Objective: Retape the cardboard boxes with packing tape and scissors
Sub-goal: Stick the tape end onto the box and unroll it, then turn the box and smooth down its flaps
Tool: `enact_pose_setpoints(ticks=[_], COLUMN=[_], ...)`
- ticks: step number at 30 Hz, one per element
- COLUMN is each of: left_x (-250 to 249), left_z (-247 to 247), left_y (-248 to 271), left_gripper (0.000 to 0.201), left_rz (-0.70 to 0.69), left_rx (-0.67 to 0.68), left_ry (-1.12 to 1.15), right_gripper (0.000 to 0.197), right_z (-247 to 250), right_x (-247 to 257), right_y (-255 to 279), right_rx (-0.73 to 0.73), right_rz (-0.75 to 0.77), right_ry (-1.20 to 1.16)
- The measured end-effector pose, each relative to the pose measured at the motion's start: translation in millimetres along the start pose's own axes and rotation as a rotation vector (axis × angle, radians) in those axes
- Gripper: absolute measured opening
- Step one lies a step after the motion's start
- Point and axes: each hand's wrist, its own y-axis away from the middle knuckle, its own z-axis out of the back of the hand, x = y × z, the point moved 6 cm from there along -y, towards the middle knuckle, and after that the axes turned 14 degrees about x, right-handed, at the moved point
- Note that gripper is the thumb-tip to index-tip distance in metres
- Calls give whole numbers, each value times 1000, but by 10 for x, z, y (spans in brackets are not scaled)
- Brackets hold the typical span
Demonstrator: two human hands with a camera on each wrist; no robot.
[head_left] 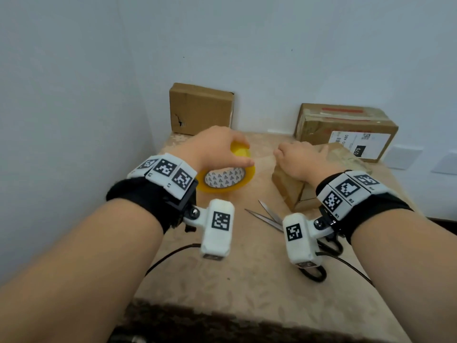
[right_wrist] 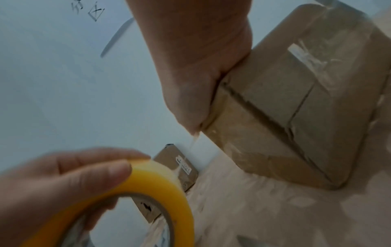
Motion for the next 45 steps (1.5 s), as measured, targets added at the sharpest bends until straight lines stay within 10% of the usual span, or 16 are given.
enact_pose_setpoints(ticks=[19, 30, 37, 45], left_x=[-93, -360, -407, -285], left_z=[-175, -116, -202, -286], left_y=[-35, 243, 337, 259], left_gripper=[63, 51, 38, 54], left_rz=[22, -4, 67, 46], left_rx=[-138, -186, -159, -60], left_ry=[-268, -363, -354, -281], right_gripper=[41, 27, 8, 61], right_z=[-68, 304, -550, -709], right_x=[164, 24, 24, -198], right_y=[-36, 909, 1247, 1280], right_rx=[18, -297, 281, 317], right_rz=[17, 215, 16, -28], right_ry=[51, -375, -28, 60])
